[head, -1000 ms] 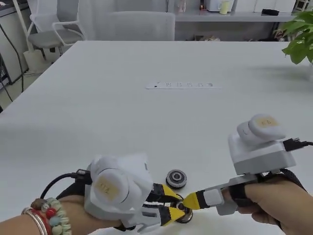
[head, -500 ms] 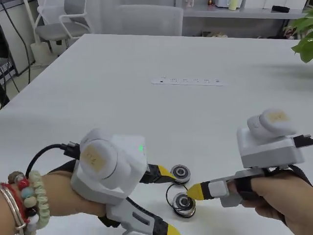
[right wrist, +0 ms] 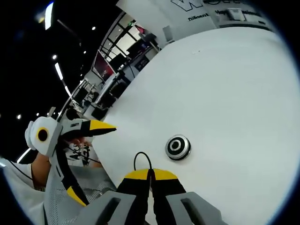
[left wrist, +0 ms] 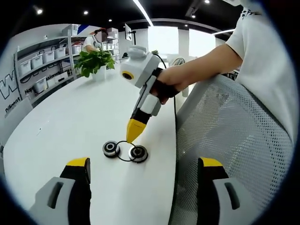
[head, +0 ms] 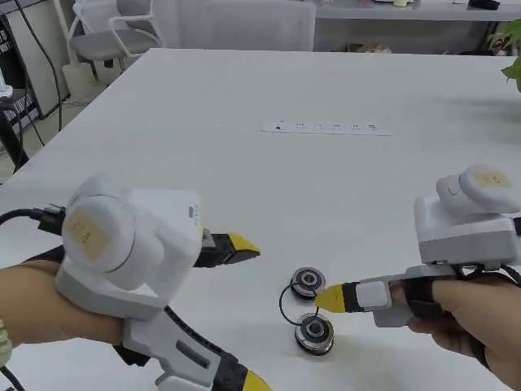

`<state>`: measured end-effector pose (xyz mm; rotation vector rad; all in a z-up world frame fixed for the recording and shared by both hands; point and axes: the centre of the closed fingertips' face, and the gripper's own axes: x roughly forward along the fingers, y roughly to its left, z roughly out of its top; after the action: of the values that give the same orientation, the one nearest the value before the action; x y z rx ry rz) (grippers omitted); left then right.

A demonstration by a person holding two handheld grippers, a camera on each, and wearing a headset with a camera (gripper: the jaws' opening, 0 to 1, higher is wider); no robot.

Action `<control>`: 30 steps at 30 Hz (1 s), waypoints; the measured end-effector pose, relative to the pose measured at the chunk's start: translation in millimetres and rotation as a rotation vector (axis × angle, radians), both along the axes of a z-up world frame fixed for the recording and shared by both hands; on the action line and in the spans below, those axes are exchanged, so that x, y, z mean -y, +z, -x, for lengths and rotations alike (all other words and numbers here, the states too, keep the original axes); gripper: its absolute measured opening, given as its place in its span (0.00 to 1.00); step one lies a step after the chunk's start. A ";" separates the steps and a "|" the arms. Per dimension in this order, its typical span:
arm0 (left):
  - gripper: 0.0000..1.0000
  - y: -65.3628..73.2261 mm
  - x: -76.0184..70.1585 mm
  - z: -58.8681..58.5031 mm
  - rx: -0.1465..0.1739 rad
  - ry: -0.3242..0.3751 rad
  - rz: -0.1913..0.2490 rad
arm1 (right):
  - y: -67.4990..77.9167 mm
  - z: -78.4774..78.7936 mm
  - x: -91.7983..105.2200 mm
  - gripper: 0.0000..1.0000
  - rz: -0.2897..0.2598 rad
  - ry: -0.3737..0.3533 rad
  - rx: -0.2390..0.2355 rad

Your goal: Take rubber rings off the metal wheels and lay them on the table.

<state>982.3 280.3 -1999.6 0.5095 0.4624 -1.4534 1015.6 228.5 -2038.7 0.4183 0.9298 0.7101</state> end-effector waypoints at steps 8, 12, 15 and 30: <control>0.97 11.2 -35.5 -9.1 0.038 0.111 -0.015 | 3.3 -1.1 -0.3 0.00 0.004 0.002 0.019; 0.97 16.6 -45.3 -9.5 0.043 0.167 0.011 | 4.3 -1.9 0.3 0.00 -0.007 -0.007 0.016; 0.98 13.2 -54.5 -9.5 0.043 0.200 0.002 | 4.3 -2.1 1.2 0.00 -0.005 -0.008 0.013; 0.99 0.0 -67.1 -8.3 -0.013 0.364 0.083 | 23.0 -15.8 16.6 0.00 -0.040 -0.080 0.068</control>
<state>990.6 347.4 -1999.6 0.3289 0.4757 -1.1216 1031.4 211.9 -2015.6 0.4618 0.8314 0.6671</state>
